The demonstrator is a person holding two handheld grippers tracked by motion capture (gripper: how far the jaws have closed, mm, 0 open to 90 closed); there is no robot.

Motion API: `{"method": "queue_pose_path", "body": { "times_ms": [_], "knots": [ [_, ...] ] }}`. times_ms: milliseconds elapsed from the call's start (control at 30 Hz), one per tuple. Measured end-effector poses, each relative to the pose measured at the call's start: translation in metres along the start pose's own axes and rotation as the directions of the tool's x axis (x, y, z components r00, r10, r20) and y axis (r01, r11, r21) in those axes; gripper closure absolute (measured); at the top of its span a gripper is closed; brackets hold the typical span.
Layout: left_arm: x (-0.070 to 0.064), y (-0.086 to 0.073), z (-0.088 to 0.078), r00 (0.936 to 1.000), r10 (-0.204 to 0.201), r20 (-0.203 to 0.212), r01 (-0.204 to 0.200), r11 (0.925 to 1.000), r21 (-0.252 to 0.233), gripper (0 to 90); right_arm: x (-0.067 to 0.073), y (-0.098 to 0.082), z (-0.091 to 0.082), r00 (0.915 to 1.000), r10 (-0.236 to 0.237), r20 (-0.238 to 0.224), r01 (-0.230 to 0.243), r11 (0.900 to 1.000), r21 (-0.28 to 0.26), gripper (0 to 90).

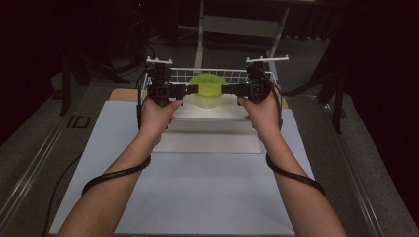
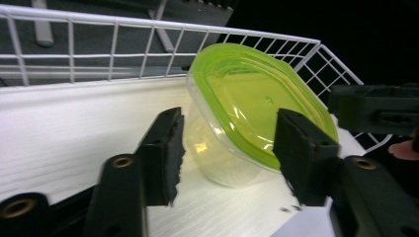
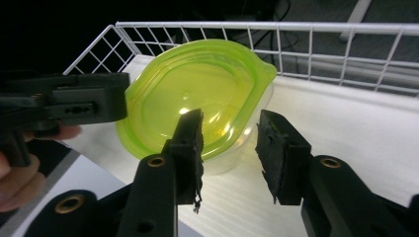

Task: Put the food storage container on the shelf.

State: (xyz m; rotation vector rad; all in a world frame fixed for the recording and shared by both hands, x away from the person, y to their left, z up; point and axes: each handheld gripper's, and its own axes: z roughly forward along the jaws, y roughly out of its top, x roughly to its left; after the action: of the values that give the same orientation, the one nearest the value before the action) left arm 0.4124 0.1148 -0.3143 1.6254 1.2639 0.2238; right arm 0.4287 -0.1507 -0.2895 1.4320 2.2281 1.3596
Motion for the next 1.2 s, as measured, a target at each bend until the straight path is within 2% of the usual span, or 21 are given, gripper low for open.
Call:
{"method": "queue_pose_path", "body": {
  "times_ms": [33,100,200,233,333,367,433,500,567,633,667,733,767,800,933,1000,1100,1167,1200],
  "knots": [
    [-0.001,0.0,-0.003,1.0,0.001,0.004,-0.001,1.0,-0.01,45.5,0.001,0.0,-0.002,0.9999,-0.01,0.008,0.01,1.0,-0.007,61.1],
    [-0.002,-0.001,-0.008,0.9998,0.014,0.011,-0.014,0.9998,-0.014,45.5,0.003,-0.001,-0.005,0.9998,-0.02,-0.005,0.02,1.0,-0.009,59.7],
    [-0.007,-0.005,-0.017,0.9979,0.064,-0.006,-0.064,0.9976,-0.025,45.3,0.005,-0.004,-0.01,0.9991,-0.041,-0.005,0.041,0.999,-0.02,54.4],
    [-0.009,-0.007,-0.02,0.9964,0.085,0.005,-0.085,0.9959,-0.032,43.2,0.006,-0.005,-0.011,0.9985,-0.056,0.0,0.056,0.998,-0.017,51.6],
    [-0.014,-0.013,-0.029,0.9954,0.095,0.017,-0.093,0.9938,-0.061,40.0,0.009,-0.011,-0.016,0.9952,-0.098,-0.002,0.098,0.995,-0.03,41.2],
    [-0.016,-0.016,-0.032,0.9944,0.096,0.045,-0.092,0.993,-0.073,37.9,0.009,-0.012,-0.016,0.9941,-0.108,-0.012,0.108,0.994,-0.028,36.4],
    [-0.019,-0.02,-0.037,0.9921,0.102,0.073,-0.096,0.9915,-0.087,32.2,0.01,-0.017,-0.019,0.9891,-0.144,-0.031,0.143,0.989,-0.029,29.4],
    [-0.022,-0.026,-0.042,0.9848,0.134,0.11,-0.124,0.9873,-0.1,25.5,0.012,-0.022,-0.021,0.9856,-0.164,-0.042,0.162,0.986,-0.047,25.0],
    [-0.024,-0.031,-0.045,0.9787,0.145,0.146,-0.129,0.9852,-0.114,17.3,0.015,-0.027,-0.023,0.9782,-0.198,-0.062,0.194,0.978,-0.074,20.0],
    [-0.025,-0.038,-0.048,0.9692,0.168,0.18,-0.146,0.9809,-0.128,16.6,0.018,-0.033,-0.025,0.9745,-0.215,-0.063,0.21,0.974,-0.085,19.7],
    [-0.027,-0.041,-0.05,0.9658,0.185,0.182,-0.161,0.9775,-0.136,14.5,0.02,-0.035,-0.026,0.9729,-0.218,-0.076,0.211,0.973,-0.093,18.2],
    [-0.03,-0.047,-0.052,0.9564,0.241,0.165,-0.214,0.9631,-0.163,7.8,0.022,-0.042,-0.027,0.9711,-0.221,-0.091,0.212,0.972,-0.098,17.8],
    [-0.032,-0.051,-0.052,0.9481,0.269,0.17,-0.24,0.955,-0.175,1.8,0.023,-0.043,-0.027,0.9691,-0.226,-0.099,0.217,0.971,-0.097,17.6],
    [-0.032,-0.053,-0.053,0.9441,0.279,0.176,-0.247,0.9519,-0.181,1.4,0.023,-0.047,-0.027,0.9679,-0.226,-0.11,0.216,0.971,-0.099,17.5],
    [-0.033,-0.062,-0.055,0.9342,0.297,0.197,-0.262,0.9466,-0.188,1.4,0.026,-0.056,-0.028,0.9653,-0.233,-0.117,0.222,0.97,-0.102,17.6],
    [-0.034,-0.066,-0.056,0.9322,0.306,0.194,-0.271,0.9446,-0.185,1.4,0.027,-0.06,-0.028,0.9613,-0.25,-0.116,0.239,0.966,-0.095,17.6],
    [-0.034,-0.073,-0.057,0.9295,0.301,0.213,-0.262,0.9454,-0.194,1.4,0.027,-0.066,-0.028,0.9597,-0.253,-0.122,0.243,0.966,-0.092,17.6],
    [-0.034,-0.081,-0.058,0.9256,0.318,0.205,-0.277,0.9388,-0.205,1.4,0.027,-0.072,-0.029,0.9597,-0.252,-0.124,0.241,0.966,-0.097,17.7],
    [-0.034,-0.085,-0.058,0.9212,0.328,0.21,-0.286,0.936,-0.205,1.4,0.026,-0.075,-0.03,0.9592,-0.252,-0.129,0.24,0.966,-0.101,17.7]
  ]
}}
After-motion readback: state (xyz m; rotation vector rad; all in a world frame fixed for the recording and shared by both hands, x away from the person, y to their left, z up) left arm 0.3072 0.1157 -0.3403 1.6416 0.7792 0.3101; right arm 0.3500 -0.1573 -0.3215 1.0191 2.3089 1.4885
